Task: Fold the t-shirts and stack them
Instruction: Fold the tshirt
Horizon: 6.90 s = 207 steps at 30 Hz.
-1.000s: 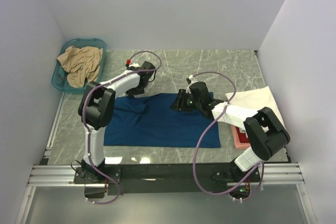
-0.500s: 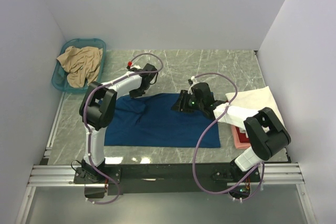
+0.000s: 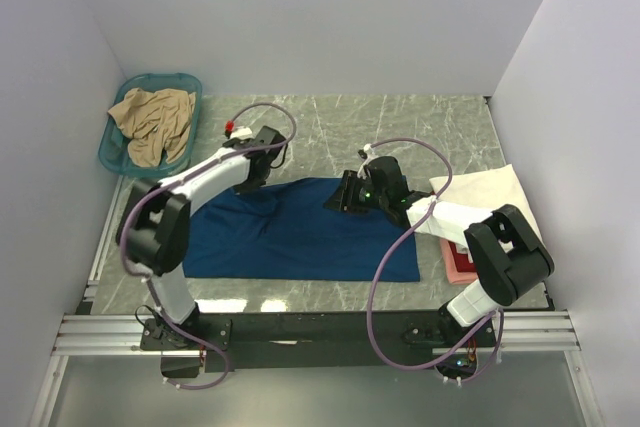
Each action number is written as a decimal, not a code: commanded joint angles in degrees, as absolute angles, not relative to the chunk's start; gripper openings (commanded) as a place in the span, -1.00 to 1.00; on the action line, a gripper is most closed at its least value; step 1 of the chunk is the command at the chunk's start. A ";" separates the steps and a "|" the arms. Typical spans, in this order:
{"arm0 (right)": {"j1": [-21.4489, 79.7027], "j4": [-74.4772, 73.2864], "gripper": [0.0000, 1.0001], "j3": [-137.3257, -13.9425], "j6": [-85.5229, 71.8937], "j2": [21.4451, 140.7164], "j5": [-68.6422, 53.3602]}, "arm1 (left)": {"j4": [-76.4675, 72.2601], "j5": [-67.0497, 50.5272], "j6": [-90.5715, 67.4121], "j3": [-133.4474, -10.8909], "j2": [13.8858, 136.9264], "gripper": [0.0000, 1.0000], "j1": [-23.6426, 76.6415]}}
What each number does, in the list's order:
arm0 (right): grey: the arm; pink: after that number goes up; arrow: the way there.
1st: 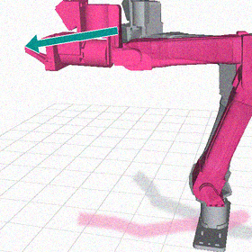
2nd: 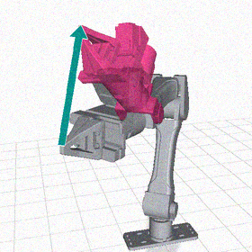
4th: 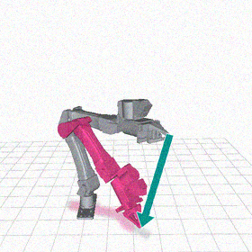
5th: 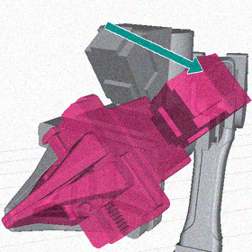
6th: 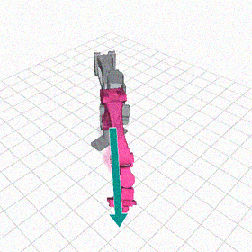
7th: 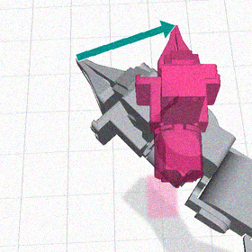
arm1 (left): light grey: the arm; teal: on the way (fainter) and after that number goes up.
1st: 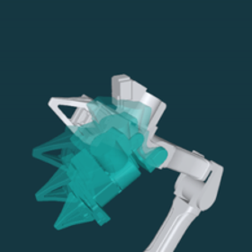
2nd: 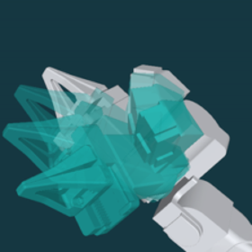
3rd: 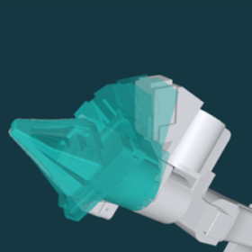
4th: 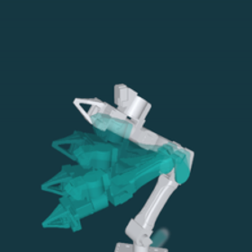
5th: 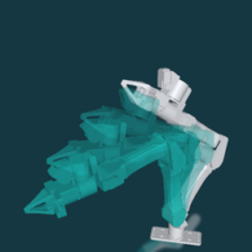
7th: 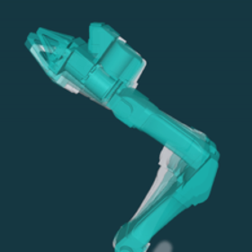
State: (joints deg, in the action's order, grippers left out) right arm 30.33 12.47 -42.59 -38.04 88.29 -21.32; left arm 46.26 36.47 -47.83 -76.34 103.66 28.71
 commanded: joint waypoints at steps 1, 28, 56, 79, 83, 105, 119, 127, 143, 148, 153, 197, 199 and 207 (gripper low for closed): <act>29.80 14.15 -0.08 -42.71 -38.14 86.84 -22.15 | 43.34 34.55 -50.45 -71.04 96.60 -0.99 29.00; 43.41 3.34 -0.04 -58.79 -33.22 93.60 -10.02 | 27.32 28.91 -59.15 -41.91 62.11 -0.14 28.92; 47.90 5.36 -0.04 -60.73 -39.73 96.42 -2.37 | 28.12 29.26 -51.06 -48.34 86.39 -0.05 29.00; 49.75 5.45 -0.04 -62.93 -38.85 99.67 -3.78 | 30.85 30.59 -56.78 -39.64 74.18 -0.37 26.02; 50.89 5.27 -0.05 -63.81 -38.58 100.63 -2.99 | 30.94 30.32 -57.57 -37.54 71.28 -0.42 25.31; 53.44 3.69 -0.07 -65.39 -38.58 103.62 -2.55 | 31.46 23.38 -75.23 -24.79 49.59 -0.54 22.59; 54.84 4.22 -0.03 -69.26 -42.27 110.30 -5.27 | 32.79 19.95 -76.03 -26.98 44.30 0.04 22.67; 54.84 5.01 -0.06 -70.66 -45.26 112.67 -5.36 | 27.96 14.25 -74.88 -25.67 43.77 0.31 22.59; 53.70 2.46 -0.48 -74.71 -46.41 114.00 -5.18 | 21.80 7.56 -80.85 -23.03 46.14 0.54 22.59; 52.82 2.11 -1.00 -74.18 -46.49 112.24 -6.06 | 17.94 6.42 -85.16 -21.62 47.11 0.49 22.50; 52.03 2.81 -1.00 -73.30 -47.20 110.13 -8.08 | 15.99 5.71 -87.27 -22.58 49.48 0.42 22.50; 50.98 3.69 -1.00 -70.93 -47.90 105.82 -11.87 | 15.82 14.76 -83.94 -30.76 60.12 -0.42 20.30; 50.80 3.87 -1.00 -70.67 -47.90 105.65 -11.95 | 16.69 15.38 -82.89 -31.46 60.29 -0.52 20.21; 50.54 4.66 -1.00 -69.61 -47.64 105.12 -12.30 | 20.39 20.82 -73.67 -36.29 60.99 -0.99 19.34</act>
